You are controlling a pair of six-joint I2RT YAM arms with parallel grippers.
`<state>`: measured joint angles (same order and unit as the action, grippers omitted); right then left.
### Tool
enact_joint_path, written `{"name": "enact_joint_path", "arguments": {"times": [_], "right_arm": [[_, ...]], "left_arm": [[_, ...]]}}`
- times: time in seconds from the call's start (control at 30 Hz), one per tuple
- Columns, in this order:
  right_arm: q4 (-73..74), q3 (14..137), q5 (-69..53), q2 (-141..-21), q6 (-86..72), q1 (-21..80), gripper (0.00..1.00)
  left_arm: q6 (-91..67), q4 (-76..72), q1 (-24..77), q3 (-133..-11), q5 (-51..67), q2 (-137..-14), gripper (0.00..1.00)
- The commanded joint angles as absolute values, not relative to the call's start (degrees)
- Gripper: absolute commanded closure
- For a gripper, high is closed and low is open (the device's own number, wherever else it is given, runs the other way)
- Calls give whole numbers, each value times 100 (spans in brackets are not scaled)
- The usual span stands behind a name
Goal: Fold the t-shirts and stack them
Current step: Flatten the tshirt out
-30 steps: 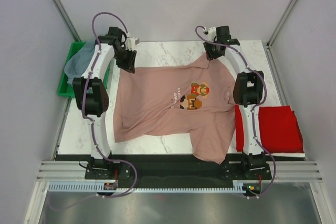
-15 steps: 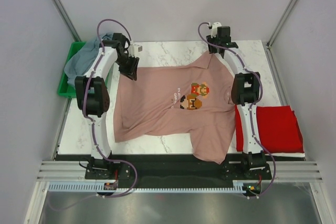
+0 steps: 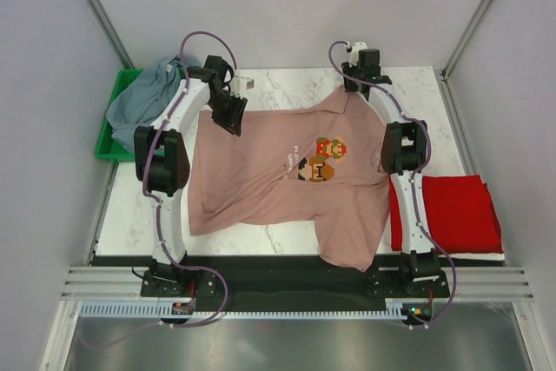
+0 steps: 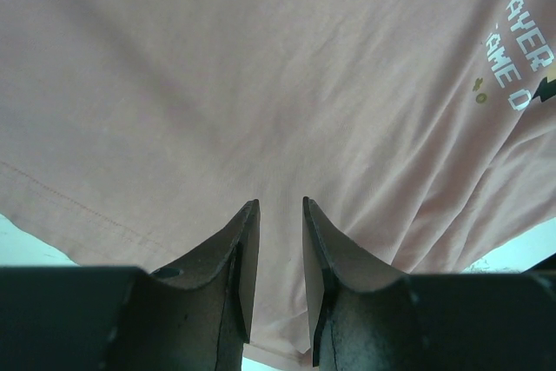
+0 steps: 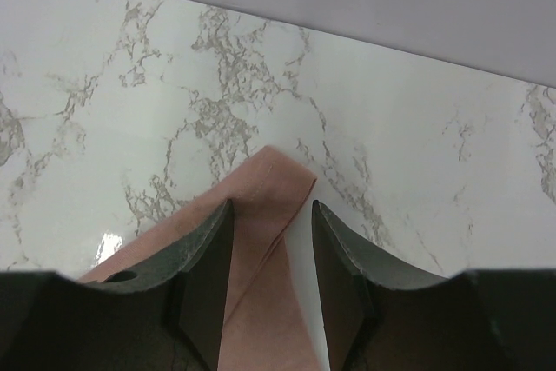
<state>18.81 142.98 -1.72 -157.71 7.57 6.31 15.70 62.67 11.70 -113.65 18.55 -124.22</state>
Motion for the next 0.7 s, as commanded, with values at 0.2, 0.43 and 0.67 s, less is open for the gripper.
{"name": "enact_joint_path", "arguments": {"times": [0.2,0.43,0.67], "right_arm": [[1503,14730,-571,-16110,229,431,54],[1161,14959,-869,-16295,-228,369,55],[1046,14959,-1108,-16313,-562,352,69]], "left_arm": [[1635,6293,1248,-11268,1749,-12024,67],[1678,6302,1292,-11276,1635,-11988,67],[1740,6328,1424,-11206,1486,-11927,67]]}}
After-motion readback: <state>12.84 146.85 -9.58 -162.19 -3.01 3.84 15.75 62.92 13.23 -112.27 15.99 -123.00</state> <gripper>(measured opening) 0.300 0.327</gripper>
